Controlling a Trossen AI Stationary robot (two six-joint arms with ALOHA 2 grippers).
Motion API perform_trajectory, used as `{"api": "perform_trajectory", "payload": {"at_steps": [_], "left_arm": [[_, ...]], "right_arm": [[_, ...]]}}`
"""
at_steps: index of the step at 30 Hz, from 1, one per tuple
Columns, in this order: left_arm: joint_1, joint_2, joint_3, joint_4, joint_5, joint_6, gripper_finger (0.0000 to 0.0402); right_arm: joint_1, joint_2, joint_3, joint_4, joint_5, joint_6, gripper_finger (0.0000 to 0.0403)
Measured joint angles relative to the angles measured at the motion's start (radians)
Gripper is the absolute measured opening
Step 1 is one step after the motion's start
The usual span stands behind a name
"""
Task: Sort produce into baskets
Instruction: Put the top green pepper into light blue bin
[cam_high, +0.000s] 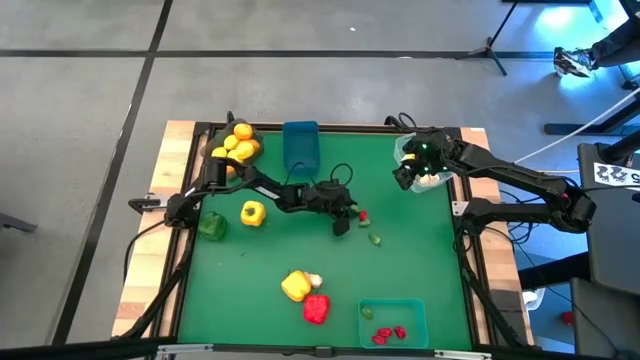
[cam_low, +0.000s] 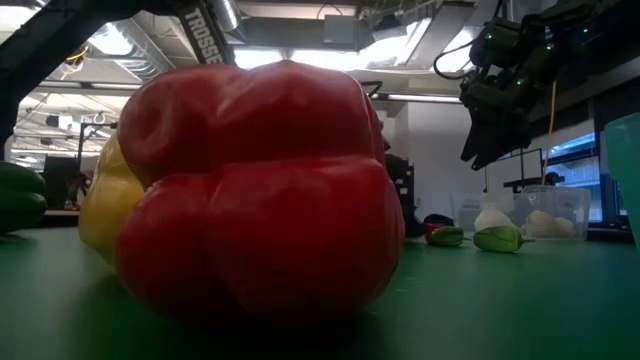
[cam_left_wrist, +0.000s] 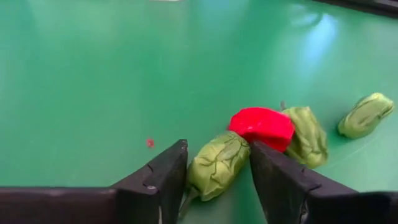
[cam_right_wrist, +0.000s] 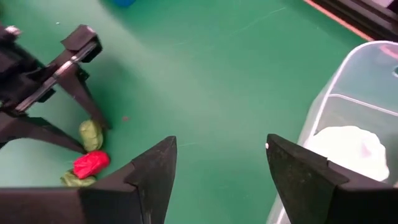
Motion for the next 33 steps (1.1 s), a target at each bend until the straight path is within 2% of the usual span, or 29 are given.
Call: {"api": "perform_trajectory", "payload": {"at_steps": [9, 19, 28, 33], "left_arm": [[-0.020, -0.011, 0.013, -0.004, -0.001, -0.008, 0.0140], [-0.046, -0.188, 0.013, 0.005, 0.007, -0.074, 0.0139], [-0.230, -0.266, 0.051, 0.087, 0.042, -0.036, 0.0139], [-0.331, -0.243, 0.188, -0.065, 0.032, 0.044, 0.0139]], "right_arm": [[0.000, 0.000, 0.000, 0.000, 0.017, -0.007, 0.0243], [0.000, 0.000, 0.000, 0.001, 0.017, -0.011, 0.0243], [0.000, 0.000, 0.000, 0.001, 0.017, -0.014, 0.0243], [0.000, 0.000, 0.000, 0.005, 0.017, -0.018, 0.0243]]}}
